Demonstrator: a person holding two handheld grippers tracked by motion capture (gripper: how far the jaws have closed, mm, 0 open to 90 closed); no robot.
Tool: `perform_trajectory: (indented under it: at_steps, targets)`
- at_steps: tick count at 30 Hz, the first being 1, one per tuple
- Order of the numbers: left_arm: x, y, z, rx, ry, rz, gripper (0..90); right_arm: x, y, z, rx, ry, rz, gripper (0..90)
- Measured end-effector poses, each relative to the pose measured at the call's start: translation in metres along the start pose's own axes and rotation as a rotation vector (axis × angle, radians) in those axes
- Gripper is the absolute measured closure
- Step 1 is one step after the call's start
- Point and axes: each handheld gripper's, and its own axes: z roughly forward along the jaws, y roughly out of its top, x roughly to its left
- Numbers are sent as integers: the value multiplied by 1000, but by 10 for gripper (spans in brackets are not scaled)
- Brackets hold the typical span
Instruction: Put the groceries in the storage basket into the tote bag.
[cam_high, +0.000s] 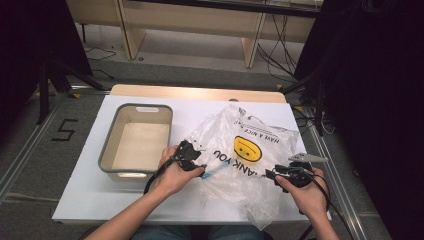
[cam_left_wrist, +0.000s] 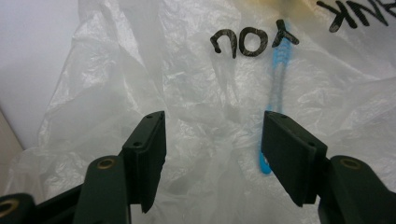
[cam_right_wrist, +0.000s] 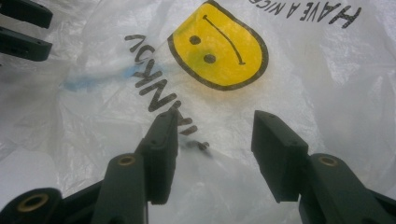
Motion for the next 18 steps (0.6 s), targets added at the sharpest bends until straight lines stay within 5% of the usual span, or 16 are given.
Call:
perform_trajectory:
  at_steps: [18]
  targets:
    - [1,1,-2,-4,-20,-11,399,-7,-2,-6,0,-32,37,513]
